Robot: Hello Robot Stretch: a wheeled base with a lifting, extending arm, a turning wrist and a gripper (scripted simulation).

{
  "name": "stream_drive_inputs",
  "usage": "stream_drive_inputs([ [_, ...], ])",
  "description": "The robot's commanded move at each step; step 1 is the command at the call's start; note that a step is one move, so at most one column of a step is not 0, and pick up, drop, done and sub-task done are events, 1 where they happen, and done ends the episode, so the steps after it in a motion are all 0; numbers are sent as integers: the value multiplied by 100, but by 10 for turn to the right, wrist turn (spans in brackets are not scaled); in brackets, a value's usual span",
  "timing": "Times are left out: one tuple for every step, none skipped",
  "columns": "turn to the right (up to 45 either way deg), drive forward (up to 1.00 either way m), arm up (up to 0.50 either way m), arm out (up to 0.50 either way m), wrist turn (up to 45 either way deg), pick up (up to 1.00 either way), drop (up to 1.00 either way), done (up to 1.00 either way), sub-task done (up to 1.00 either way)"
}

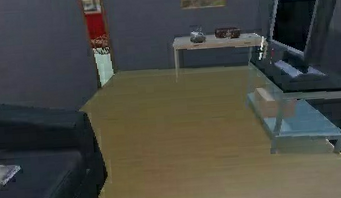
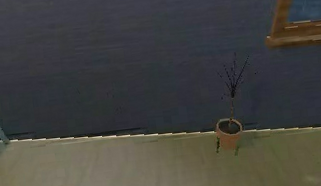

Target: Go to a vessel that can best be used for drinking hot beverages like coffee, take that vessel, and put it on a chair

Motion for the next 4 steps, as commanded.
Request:
stream_drive_inputs([
  [0, 100, 0, 0, 0, 0, 0, 0, 0],
  [0, 60, 0, 0, 0, 0, 0, 0, 0],
  [-450, 0, 0, 0, 0, 0, 0, 0, 0],
  [-180, 0, 0, 0, 0, 0, 0, 0, 0],
])
